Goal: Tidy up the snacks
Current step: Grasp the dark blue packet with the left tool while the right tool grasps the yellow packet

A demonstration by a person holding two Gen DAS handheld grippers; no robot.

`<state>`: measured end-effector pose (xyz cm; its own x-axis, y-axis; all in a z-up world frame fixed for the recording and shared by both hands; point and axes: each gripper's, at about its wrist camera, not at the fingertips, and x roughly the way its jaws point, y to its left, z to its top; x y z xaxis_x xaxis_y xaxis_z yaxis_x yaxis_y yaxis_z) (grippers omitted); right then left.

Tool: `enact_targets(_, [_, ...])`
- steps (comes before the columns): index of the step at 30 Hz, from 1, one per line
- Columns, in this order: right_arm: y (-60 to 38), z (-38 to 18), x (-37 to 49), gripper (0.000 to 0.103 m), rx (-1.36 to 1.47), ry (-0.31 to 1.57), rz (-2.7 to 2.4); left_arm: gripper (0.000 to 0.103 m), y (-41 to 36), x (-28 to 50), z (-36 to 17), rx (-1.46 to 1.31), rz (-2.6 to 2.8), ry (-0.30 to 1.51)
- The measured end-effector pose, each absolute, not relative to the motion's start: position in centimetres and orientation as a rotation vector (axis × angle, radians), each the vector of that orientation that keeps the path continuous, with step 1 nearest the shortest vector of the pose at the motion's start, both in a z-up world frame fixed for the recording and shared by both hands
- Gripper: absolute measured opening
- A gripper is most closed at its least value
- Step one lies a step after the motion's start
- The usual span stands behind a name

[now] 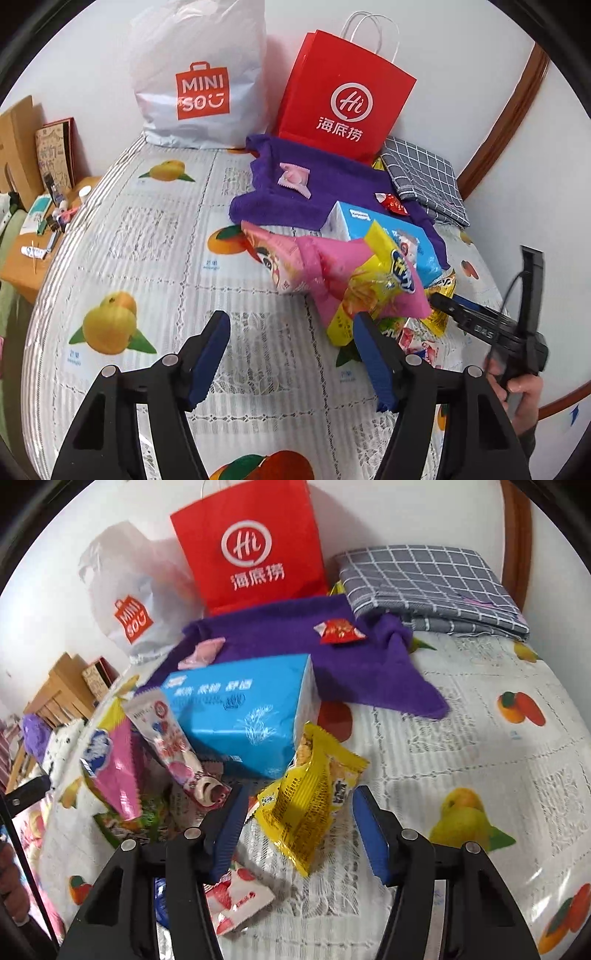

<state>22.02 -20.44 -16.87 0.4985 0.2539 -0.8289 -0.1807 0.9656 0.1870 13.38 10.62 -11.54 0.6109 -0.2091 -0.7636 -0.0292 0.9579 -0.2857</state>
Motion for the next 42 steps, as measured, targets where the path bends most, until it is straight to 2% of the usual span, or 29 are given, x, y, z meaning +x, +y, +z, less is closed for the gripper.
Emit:
enact_targets(5, [-20.3,-19.2,22.9,0.056,0.106,1.036,0.245,0.067,10.2,13.0,-12.2,-0.259,-0.113,0.92])
enact_targets(7, [-20.5,-18.9,22.5,0.047,0.093,0.997,0.259,0.067,9.8,12.9,-12.4,-0.246,-0.122,0.924])
enact_targets(9, [-20.8,-18.3,21.8,0.046,0.044,0.972,0.275,0.067,9.3,12.9,-12.7,-0.239,-0.135,0.931])
enact_targets(17, [-24.5,-17.2,19.9,0.045,-0.056,0.898,0.221,0.067,5.5,13.0,-14.3,-0.24,-0.23,0.973])
enact_targets(30, [-25.7,-18.9,20.5,0.048,0.035,0.963,0.26,0.067,-2.0,13.7,-17.8,-0.149,-0.288,1.061])
enact_targets(35, [-25.5,-19.2,20.6,0.05,0.037,0.974,0.267,0.066,-3.9,13.7,-18.0,-0.045,-0.239,1.026])
enact_targets(36, [-25.4,-19.2,20.7,0.051,0.037,0.976,0.269,0.064,-4.2,13.6,-18.0,-0.016,-0.227,1.013])
enact_targets(37, [-25.5,-19.1,20.7,0.051,0.041,0.977,0.271,0.052,-4.5,13.5,-18.0,0.012,-0.225,1.004])
enact_targets(39, [-25.6,-19.2,20.7,0.051,0.044,0.977,0.272,0.041,-4.8,13.1,-18.0,0.052,-0.245,0.998])
enact_targets(42, [-25.6,-19.2,20.8,0.051,0.041,0.976,0.271,0.04,-4.4,12.4,-17.6,0.054,-0.293,0.99])
